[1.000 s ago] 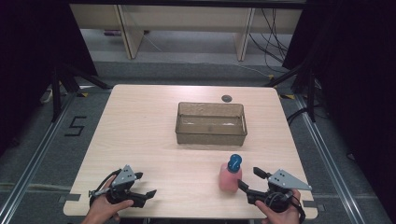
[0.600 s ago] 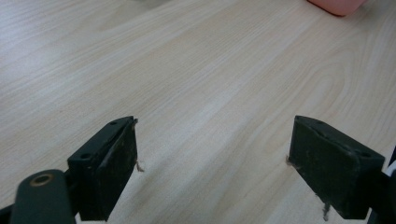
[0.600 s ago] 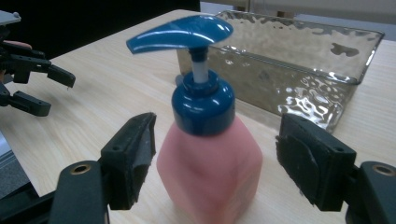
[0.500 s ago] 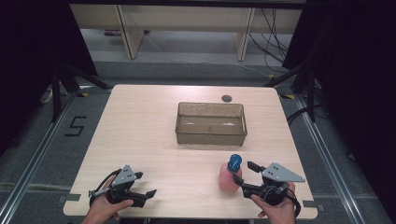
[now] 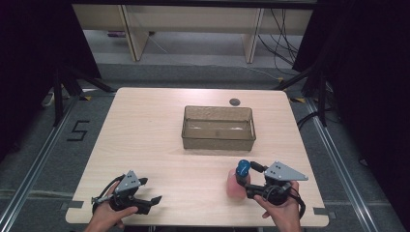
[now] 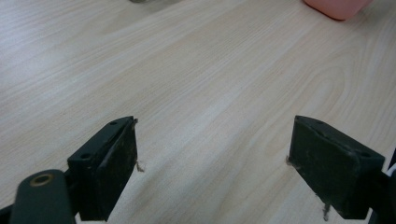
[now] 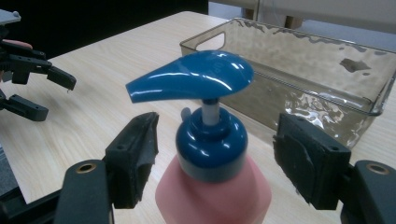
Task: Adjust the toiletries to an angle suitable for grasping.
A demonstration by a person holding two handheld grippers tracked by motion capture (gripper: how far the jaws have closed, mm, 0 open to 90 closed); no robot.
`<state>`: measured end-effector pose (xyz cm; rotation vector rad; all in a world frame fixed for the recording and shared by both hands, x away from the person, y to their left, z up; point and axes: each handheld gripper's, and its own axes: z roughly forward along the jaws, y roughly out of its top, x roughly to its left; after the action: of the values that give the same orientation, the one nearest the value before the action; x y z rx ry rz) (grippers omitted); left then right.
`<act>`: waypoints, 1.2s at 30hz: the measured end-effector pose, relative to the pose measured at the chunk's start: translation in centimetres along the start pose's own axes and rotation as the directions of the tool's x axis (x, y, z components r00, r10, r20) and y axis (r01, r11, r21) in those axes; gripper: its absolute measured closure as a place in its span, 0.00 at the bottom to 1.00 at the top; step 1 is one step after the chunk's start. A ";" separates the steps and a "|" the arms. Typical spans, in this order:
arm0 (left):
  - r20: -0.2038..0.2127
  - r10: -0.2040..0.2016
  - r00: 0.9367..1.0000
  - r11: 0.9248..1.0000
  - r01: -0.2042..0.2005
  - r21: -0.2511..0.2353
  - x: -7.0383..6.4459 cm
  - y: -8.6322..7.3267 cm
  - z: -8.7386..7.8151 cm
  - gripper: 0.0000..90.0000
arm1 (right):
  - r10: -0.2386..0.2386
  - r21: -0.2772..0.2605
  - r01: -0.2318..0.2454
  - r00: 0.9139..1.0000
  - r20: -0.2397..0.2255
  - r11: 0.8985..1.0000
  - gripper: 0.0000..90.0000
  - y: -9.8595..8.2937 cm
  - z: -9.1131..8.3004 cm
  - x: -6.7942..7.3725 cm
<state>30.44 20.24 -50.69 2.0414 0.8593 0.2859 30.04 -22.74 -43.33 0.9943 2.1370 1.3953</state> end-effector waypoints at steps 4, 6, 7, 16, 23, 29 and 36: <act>0.001 0.001 1.000 1.000 -0.001 -0.001 0.0 0.0 0.0 0.16 | -0.008 -0.002 0.008 1.000 -0.018 1.000 0.36 0.1 0.7 0.0; 0.000 -0.001 1.000 1.000 0.001 -0.001 0.0 0.0 0.0 0.16 | -0.001 0.005 0.001 0.999 -0.032 1.000 0.38 0.1 1.0 0.1; 0.000 0.000 1.000 1.000 0.000 -0.001 0.0 0.0 0.0 0.16 | -0.008 0.004 0.008 0.999 -0.037 1.000 0.38 0.1 1.1 0.1; 0.000 -0.001 1.000 1.000 0.001 -0.003 0.0 0.0 0.0 0.16 | 0.000 0.006 0.001 0.999 -0.033 1.000 0.45 0.0 1.9 -0.2; -0.001 0.003 1.000 1.000 -0.003 0.009 0.1 0.1 0.0 0.16 | 0.040 0.010 -0.040 0.998 -0.054 0.999 0.45 -0.2 2.4 -0.1; -0.007 0.000 1.000 1.000 0.000 -0.006 0.0 0.1 0.1 0.16 | -0.004 0.008 0.005 0.999 -0.053 1.000 0.46 -0.3 2.7 -0.2; -0.010 -0.007 1.000 1.000 0.007 -0.004 0.0 0.3 0.4 0.16 | 0.009 0.021 -0.008 0.999 -0.052 1.000 0.47 -0.6 2.6 -0.4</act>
<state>30.80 19.92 -50.65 2.0340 0.8711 0.2941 31.81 -21.53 -44.96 0.9866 2.1906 1.4209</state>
